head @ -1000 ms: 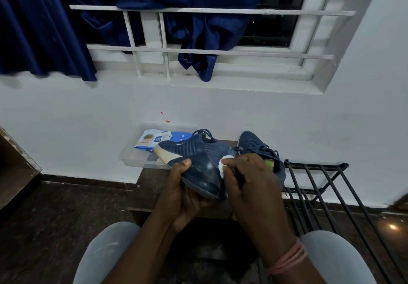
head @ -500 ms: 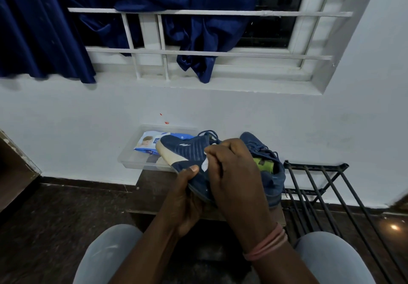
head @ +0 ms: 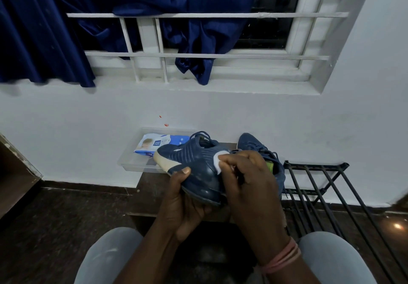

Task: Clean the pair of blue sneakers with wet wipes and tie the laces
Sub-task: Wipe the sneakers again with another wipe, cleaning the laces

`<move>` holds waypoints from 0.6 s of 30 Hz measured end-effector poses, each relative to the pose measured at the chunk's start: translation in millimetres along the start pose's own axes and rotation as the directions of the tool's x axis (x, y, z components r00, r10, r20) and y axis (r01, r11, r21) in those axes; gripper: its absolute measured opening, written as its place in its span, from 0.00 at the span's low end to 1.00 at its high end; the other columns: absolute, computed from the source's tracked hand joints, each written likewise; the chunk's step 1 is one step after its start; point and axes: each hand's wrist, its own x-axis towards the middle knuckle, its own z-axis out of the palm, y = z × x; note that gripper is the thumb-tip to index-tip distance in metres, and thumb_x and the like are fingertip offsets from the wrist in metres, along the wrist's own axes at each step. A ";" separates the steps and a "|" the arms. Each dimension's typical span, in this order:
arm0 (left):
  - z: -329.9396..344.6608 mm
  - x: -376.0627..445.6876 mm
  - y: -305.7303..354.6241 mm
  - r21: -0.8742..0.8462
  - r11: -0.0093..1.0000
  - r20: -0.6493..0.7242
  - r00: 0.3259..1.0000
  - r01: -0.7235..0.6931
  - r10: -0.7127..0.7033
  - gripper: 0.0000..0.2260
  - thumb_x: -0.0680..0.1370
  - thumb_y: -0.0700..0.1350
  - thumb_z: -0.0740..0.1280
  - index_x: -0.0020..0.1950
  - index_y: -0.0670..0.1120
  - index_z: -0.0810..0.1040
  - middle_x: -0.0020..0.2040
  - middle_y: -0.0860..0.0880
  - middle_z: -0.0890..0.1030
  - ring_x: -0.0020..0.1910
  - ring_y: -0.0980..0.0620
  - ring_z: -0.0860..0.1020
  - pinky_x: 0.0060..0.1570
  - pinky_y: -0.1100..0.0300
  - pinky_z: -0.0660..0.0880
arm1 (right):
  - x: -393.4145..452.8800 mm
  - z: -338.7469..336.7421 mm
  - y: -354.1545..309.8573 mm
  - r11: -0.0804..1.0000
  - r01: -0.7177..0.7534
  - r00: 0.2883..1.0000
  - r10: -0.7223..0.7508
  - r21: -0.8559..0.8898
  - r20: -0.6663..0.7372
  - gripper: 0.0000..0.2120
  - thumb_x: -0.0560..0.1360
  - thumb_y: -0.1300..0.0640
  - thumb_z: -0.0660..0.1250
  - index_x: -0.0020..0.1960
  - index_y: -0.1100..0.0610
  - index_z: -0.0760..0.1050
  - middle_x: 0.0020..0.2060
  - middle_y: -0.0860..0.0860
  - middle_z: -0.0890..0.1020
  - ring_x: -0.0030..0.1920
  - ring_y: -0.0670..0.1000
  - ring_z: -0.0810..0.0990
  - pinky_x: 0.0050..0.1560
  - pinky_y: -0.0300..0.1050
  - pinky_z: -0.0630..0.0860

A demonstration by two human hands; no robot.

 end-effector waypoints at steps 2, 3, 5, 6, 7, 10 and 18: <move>-0.9 -4.2 -1.3 -0.070 0.997 0.031 0.999 0.033 -0.031 0.31 0.58 0.53 0.84 0.59 0.44 0.86 0.61 0.39 0.83 0.56 0.40 0.84 0.56 0.41 0.80 | -2.7 -6.2 2.5 0.996 -0.037 0.999 0.039 0.084 -0.022 0.06 0.78 0.64 0.70 0.51 0.55 0.81 0.49 0.48 0.80 0.53 0.45 0.79 0.55 0.39 0.75; 0.3 -6.8 -3.1 -0.115 0.992 0.069 0.997 0.051 -0.043 0.31 0.59 0.52 0.85 0.59 0.43 0.86 0.61 0.38 0.83 0.56 0.39 0.84 0.55 0.42 0.81 | -4.0 -8.5 2.1 0.990 -0.047 0.998 0.050 0.131 -0.021 0.07 0.77 0.66 0.70 0.51 0.55 0.81 0.50 0.49 0.80 0.55 0.47 0.79 0.55 0.41 0.75; 3.5 -11.7 -9.5 -0.190 0.977 0.133 0.988 0.100 -0.075 0.30 0.64 0.52 0.83 0.63 0.41 0.84 0.63 0.38 0.82 0.60 0.38 0.82 0.58 0.42 0.80 | -5.6 -12.9 -0.7 0.958 -0.120 0.993 0.119 0.259 0.022 0.08 0.79 0.67 0.68 0.50 0.54 0.79 0.53 0.49 0.81 0.56 0.50 0.80 0.56 0.44 0.76; 5.4 -13.6 -12.8 -0.209 0.971 0.176 0.981 0.117 -0.080 0.29 0.70 0.52 0.79 0.66 0.41 0.81 0.67 0.38 0.80 0.64 0.38 0.80 0.63 0.41 0.77 | -5.1 -16.6 -3.1 0.931 -0.180 0.984 0.167 0.317 0.067 0.08 0.80 0.66 0.66 0.50 0.53 0.77 0.53 0.47 0.81 0.56 0.50 0.81 0.55 0.45 0.77; 5.8 -15.6 -15.9 -0.217 0.968 0.223 0.972 0.129 -0.079 0.27 0.75 0.53 0.74 0.70 0.41 0.78 0.70 0.38 0.77 0.68 0.37 0.76 0.67 0.39 0.73 | -4.1 -20.7 -5.4 0.908 -0.236 0.971 0.206 0.347 0.120 0.08 0.81 0.64 0.65 0.51 0.52 0.76 0.52 0.46 0.82 0.54 0.48 0.81 0.53 0.44 0.77; -0.4 -15.5 -27.3 -0.251 0.945 0.292 0.948 0.208 -0.130 0.27 0.80 0.54 0.67 0.74 0.40 0.73 0.74 0.36 0.72 0.73 0.35 0.71 0.71 0.36 0.67 | 2.6 -31.9 -4.6 0.910 -0.266 0.953 0.196 0.320 0.233 0.05 0.83 0.61 0.62 0.51 0.52 0.74 0.43 0.46 0.80 0.41 0.44 0.78 0.42 0.41 0.75; -23.4 -10.1 -9.8 0.244 0.959 -0.099 0.987 0.146 -0.126 0.42 0.69 0.47 0.81 0.79 0.45 0.65 0.71 0.41 0.77 0.71 0.37 0.74 0.68 0.36 0.72 | 23.8 -37.4 23.9 0.878 -0.268 0.919 0.110 0.396 0.380 0.06 0.83 0.63 0.61 0.51 0.55 0.74 0.46 0.42 0.80 0.46 0.42 0.77 0.49 0.34 0.72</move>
